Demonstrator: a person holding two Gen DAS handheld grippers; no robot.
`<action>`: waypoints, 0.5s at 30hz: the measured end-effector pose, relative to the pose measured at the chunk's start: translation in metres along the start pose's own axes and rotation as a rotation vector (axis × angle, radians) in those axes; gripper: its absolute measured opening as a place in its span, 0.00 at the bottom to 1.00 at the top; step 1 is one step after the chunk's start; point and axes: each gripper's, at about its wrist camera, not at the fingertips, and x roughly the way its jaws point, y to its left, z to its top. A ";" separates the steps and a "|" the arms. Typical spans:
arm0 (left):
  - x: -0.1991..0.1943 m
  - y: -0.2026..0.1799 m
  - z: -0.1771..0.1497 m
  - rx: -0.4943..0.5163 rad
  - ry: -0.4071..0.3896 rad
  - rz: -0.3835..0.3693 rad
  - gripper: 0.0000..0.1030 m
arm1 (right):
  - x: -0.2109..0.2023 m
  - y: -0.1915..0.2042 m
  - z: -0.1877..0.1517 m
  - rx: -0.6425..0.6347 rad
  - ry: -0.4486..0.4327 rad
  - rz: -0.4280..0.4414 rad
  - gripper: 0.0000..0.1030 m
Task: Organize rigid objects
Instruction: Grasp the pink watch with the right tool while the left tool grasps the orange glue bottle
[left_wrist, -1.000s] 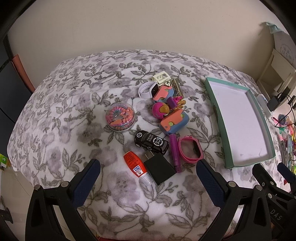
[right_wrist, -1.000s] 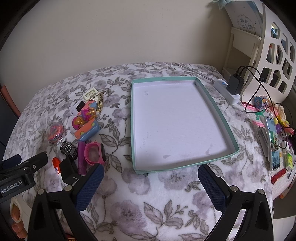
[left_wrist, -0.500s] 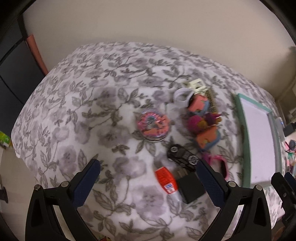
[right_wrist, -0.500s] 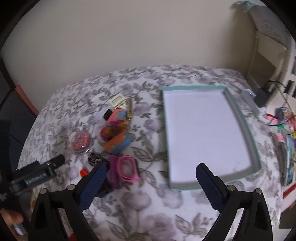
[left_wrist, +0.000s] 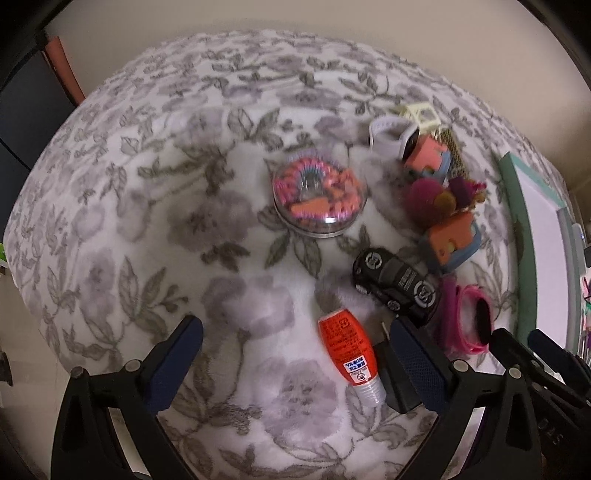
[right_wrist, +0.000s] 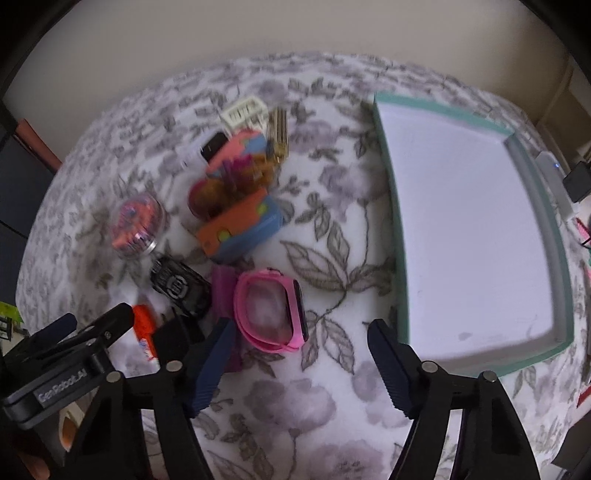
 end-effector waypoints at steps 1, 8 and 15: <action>0.004 0.000 -0.001 0.001 0.009 -0.004 0.98 | 0.005 0.000 0.000 0.002 0.013 -0.001 0.73; 0.019 0.007 -0.005 -0.028 0.047 -0.018 0.89 | 0.017 0.000 -0.007 0.005 0.049 0.017 0.71; 0.029 -0.002 -0.010 -0.001 0.047 -0.022 0.84 | 0.027 0.009 -0.008 -0.024 0.071 0.006 0.70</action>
